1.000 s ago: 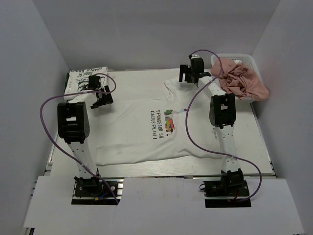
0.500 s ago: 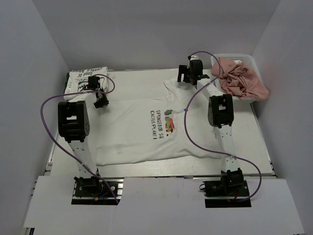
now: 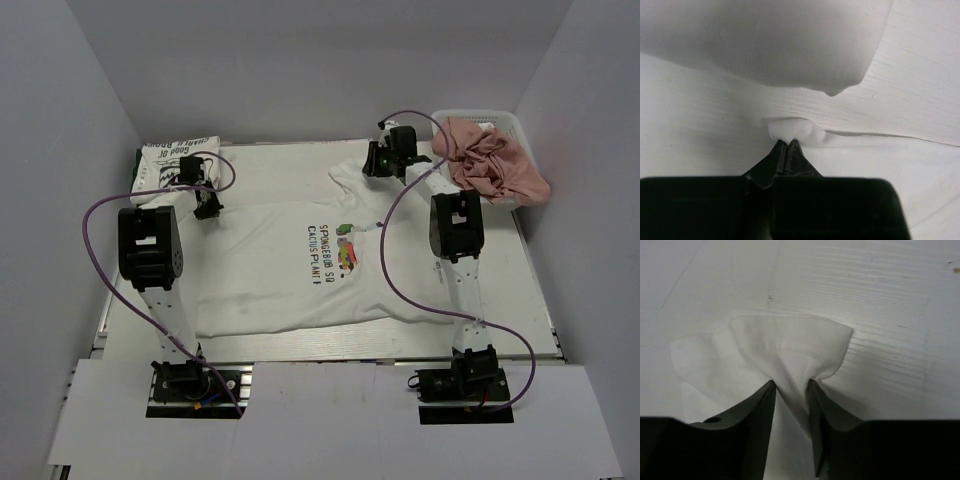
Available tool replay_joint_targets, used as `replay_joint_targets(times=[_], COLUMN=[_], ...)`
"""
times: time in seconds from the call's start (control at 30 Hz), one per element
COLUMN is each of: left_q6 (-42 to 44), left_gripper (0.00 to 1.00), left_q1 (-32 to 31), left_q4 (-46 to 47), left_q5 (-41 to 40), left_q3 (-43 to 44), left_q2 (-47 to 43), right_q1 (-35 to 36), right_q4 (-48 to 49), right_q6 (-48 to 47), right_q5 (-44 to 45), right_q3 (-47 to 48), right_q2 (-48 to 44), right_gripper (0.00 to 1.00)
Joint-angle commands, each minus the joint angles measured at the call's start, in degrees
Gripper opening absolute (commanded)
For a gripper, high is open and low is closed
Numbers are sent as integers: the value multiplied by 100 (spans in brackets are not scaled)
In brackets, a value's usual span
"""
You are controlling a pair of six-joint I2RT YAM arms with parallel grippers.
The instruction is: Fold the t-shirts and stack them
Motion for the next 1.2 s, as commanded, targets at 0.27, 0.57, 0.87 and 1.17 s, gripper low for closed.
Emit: replay_joint_targets(times=[0.27,0.57,0.87,1.17], left_q6=[51,122,-10,-1082], left_gripper=[0,0,0,0], left_q1=[0,-123,-176,-176], left_q4=[409,832,954,2177], left_q5=[308,422,308,178], left_q3=[-580,-1178,-2248,-4253], left_q2=[-962,-1745,-2623,-4371], right_q1=[103,244,340,419], right_q4=[-119,802,1340,1375], right_q6=[-264,-827,-1091,-889], right_q5=[118,74,601,1374], right_q3=[-451,-2173,-4475,-6662], right_q2=[-841,-2641,-4584,-6543], right_gripper=[0,0,0,0])
